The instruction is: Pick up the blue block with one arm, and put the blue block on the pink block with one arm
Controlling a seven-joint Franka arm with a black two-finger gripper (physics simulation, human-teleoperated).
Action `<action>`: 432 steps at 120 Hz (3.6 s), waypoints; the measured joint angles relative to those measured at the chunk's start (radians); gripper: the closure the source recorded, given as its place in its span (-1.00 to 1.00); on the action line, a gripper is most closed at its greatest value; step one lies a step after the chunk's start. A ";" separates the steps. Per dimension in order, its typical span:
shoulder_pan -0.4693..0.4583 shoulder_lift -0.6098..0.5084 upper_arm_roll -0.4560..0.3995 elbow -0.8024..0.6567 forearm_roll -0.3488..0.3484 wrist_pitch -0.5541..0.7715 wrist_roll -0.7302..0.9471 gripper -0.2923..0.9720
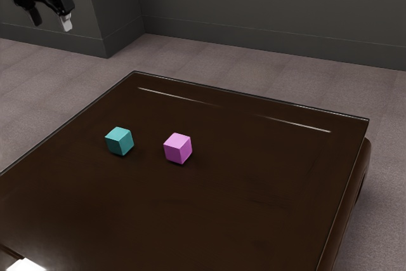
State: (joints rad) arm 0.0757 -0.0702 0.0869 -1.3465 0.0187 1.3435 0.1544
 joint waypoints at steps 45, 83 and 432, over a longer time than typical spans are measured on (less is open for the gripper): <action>0.105 -0.192 0.039 -0.550 0.088 0.142 0.194 -0.53; 0.179 0.014 0.130 -0.713 -0.020 0.606 0.733 -0.54; 0.363 0.682 -0.598 -0.148 0.093 0.760 1.420 0.15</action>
State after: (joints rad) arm 0.4388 0.6122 -0.5107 -1.4940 0.1121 2.1030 1.5741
